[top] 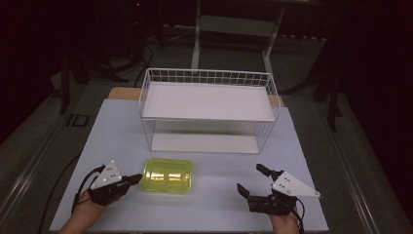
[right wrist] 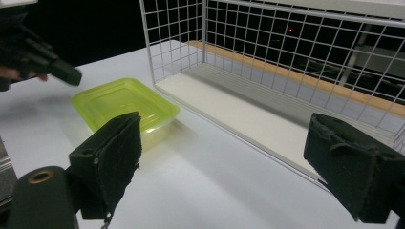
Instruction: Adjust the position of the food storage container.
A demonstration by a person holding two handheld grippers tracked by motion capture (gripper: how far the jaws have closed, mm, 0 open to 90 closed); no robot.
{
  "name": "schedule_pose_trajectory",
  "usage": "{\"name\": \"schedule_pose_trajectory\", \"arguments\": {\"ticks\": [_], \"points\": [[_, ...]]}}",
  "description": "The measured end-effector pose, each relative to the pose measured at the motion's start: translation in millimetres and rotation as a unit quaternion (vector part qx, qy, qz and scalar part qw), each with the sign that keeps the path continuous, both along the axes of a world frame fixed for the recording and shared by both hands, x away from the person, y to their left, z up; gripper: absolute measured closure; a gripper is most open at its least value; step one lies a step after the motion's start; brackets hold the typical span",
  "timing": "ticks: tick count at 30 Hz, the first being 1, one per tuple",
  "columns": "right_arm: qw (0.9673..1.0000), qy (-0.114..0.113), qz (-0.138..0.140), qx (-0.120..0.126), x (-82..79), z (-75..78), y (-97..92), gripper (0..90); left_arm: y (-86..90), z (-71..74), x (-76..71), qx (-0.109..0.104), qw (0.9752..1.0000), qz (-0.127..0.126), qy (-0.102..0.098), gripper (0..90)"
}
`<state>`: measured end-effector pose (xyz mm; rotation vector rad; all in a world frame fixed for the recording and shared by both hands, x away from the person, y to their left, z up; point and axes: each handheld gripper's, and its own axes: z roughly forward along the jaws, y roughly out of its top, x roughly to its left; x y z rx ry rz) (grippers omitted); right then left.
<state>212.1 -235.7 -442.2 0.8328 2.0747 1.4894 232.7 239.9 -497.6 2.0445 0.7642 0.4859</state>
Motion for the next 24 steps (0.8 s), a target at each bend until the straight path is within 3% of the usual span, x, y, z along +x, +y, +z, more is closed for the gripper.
{"name": "schedule_pose_trajectory", "arguments": {"ticks": [3,7,24], "points": [[1.0,-0.001,-0.004,0.002,0.3,-0.1,-1.4,12.7,8.1,-7.1,11.9,0.01,0.9998,0.01,-0.011,90.0],[1.0,0.006,-0.006,0.004,1.9,-1.0,-2.1,12.7,4.8,-16.8,20.8,0.014,0.9999,0.007,0.002,90.0],[0.9999,0.011,0.0,0.005,3.0,-2.5,-2.0,12.7,-34.0,-19.5,24.3,0.019,0.999,-0.038,0.011,90.0]]}}
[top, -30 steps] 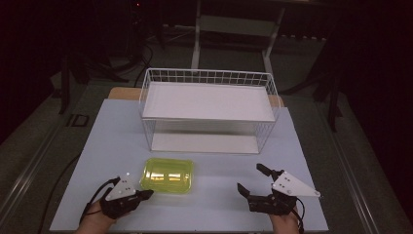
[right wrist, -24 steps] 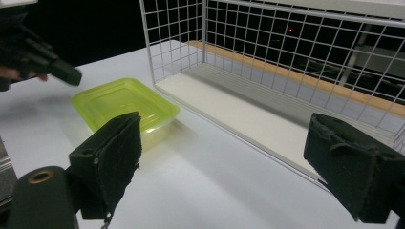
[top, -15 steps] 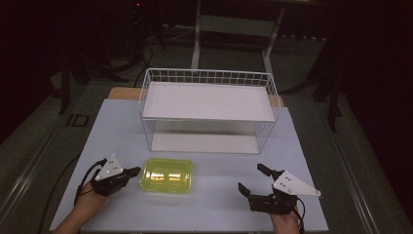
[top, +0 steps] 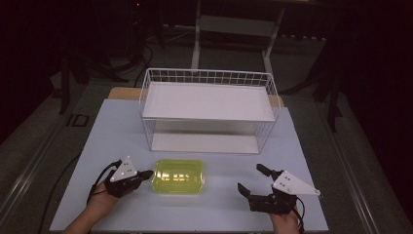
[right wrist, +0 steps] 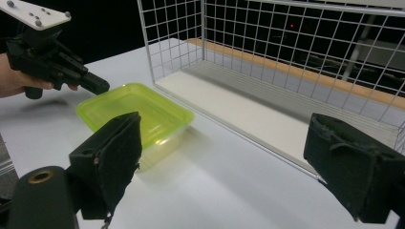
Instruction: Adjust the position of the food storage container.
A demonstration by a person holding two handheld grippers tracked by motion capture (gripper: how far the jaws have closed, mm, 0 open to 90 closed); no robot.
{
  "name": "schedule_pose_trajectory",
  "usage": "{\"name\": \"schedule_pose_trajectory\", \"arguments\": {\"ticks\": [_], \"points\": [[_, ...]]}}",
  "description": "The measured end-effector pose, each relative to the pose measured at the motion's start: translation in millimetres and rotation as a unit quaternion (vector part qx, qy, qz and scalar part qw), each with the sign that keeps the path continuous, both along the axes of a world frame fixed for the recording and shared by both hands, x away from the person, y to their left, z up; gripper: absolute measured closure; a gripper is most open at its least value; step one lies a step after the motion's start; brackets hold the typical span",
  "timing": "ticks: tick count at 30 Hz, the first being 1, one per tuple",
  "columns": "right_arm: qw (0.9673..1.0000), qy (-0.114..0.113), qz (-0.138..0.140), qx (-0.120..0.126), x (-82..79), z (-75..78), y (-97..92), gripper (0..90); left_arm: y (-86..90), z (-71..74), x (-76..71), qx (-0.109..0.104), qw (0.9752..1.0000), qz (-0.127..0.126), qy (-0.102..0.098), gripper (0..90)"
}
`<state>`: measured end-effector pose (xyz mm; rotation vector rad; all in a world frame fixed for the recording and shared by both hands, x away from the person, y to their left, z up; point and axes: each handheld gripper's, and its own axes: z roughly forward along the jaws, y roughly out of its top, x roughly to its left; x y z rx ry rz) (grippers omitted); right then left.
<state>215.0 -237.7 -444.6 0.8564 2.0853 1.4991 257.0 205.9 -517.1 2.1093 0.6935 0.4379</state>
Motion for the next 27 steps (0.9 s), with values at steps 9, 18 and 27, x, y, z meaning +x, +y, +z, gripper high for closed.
{"name": "schedule_pose_trajectory", "arguments": {"ticks": [9,18,27], "points": [[1.0,0.0,0.001,-0.002,0.3,-0.1,-1.0,12.8,-27.1,0.7,3.4,-0.003,0.9996,-0.028,0.0,90.0],[1.0,0.001,0.003,-0.003,0.3,-0.4,-1.0,12.8,-47.2,0.8,7.8,-0.005,0.999,-0.044,-0.005,90.0],[1.0,0.004,0.003,-0.001,0.7,-0.7,-1.8,12.8,-46.3,-2.0,11.6,-0.017,0.9994,-0.029,-0.005,90.0]]}}
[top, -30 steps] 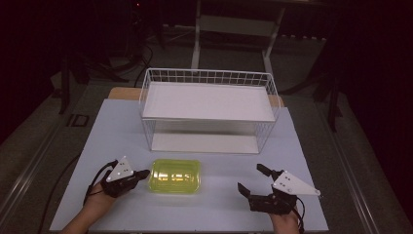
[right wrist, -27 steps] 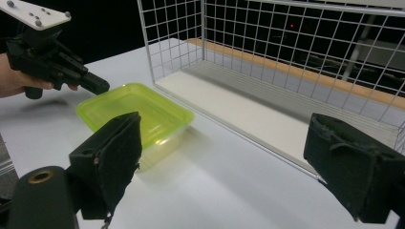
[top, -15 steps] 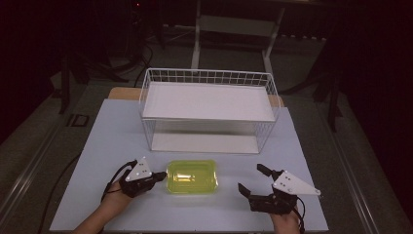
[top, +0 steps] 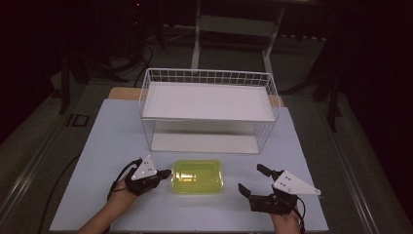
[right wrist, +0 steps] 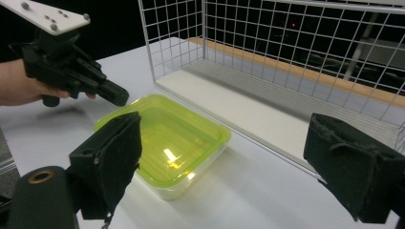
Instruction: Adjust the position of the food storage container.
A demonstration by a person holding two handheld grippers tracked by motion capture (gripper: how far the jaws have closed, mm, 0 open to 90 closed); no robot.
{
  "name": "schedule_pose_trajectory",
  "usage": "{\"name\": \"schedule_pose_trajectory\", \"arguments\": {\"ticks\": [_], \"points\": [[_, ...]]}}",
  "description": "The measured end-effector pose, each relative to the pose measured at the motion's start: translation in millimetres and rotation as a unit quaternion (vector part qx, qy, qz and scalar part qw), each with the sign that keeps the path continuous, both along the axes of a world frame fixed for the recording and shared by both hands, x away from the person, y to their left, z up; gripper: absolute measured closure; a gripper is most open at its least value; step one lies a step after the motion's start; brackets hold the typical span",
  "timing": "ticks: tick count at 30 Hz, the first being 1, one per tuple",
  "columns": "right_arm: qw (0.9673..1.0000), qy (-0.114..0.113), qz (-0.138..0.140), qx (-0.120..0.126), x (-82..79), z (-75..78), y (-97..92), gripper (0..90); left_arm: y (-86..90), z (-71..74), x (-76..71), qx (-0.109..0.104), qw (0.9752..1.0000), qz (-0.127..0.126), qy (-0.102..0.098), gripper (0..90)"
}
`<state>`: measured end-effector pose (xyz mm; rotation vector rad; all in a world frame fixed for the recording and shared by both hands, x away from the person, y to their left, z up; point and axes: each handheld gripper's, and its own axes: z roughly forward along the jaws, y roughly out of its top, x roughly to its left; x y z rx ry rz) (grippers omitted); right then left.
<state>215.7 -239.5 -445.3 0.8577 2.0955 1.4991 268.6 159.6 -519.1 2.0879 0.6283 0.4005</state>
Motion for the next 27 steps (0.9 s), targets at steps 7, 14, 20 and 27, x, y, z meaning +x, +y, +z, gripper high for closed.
{"name": "schedule_pose_trajectory", "arguments": {"ticks": [7,14,20,27], "points": [[1.0,0.002,-0.001,-0.001,-0.1,-0.7,-0.4,12.8,-16.3,0.6,6.1,-0.002,0.9999,-0.012,-0.002,90.0],[1.0,0.005,0.001,-0.002,0.7,-1.9,-0.3,12.8,-31.7,-1.1,9.8,-0.007,0.9997,-0.022,-0.003,90.0],[1.0,0.006,0.001,-0.008,1.6,-3.3,0.5,12.8,-42.6,-3.6,9.9,-0.015,0.9995,-0.028,0.005,90.0],[0.9999,0.007,0.0,-0.009,2.1,-3.8,0.8,12.7,-49.5,-1.0,11.8,-0.015,0.9993,-0.033,0.003,90.0]]}}
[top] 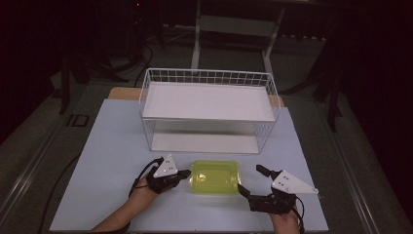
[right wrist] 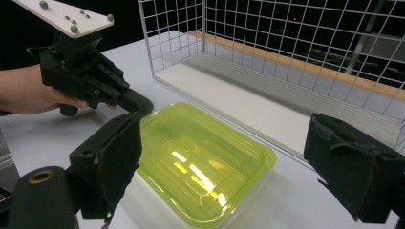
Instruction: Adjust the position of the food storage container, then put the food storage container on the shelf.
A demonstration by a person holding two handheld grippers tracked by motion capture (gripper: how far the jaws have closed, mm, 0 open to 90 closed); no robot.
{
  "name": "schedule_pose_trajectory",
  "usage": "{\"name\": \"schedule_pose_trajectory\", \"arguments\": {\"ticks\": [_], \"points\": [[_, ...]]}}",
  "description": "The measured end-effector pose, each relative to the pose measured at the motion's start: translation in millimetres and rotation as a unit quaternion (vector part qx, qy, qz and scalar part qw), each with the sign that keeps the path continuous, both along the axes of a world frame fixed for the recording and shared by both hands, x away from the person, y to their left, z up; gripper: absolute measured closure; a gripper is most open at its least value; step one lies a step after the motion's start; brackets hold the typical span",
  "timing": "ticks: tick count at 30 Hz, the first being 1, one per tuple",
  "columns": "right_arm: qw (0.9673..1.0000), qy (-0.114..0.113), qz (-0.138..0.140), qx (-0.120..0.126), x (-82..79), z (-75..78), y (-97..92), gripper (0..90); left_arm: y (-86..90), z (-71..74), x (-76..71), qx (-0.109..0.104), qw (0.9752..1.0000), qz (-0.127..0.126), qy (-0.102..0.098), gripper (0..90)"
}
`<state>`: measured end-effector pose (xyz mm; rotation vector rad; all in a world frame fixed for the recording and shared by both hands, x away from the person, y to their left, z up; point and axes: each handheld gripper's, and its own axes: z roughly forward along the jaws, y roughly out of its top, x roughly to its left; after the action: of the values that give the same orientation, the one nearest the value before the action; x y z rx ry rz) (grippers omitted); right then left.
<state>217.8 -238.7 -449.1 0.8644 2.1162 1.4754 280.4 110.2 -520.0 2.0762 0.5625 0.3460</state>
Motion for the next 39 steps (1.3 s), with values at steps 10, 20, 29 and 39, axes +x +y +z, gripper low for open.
{"name": "schedule_pose_trajectory", "arguments": {"ticks": [10,20,29,39], "points": [[0.9999,-0.001,0.012,-0.01,5.9,-4.1,3.7,13.5,17.8,17.5,-4.9,-0.069,0.9954,0.034,0.056,28.2],[0.9998,0.011,0.008,-0.013,12.3,-2.3,5.1,13.6,23.8,30.2,-12.8,-0.105,0.9898,0.06,0.076,0.5],[0.9994,0.026,0.008,-0.023,21.6,6.6,10.0,13.5,10.4,47.0,-12.0,-0.11,0.9867,0.049,0.109,0.5],[0.9935,0.111,-0.021,-0.011,50.4,-15.7,10.6,14.1,-6.0,27.0,10.1,-0.086,0.9851,0.057,0.138,0.9]]}}
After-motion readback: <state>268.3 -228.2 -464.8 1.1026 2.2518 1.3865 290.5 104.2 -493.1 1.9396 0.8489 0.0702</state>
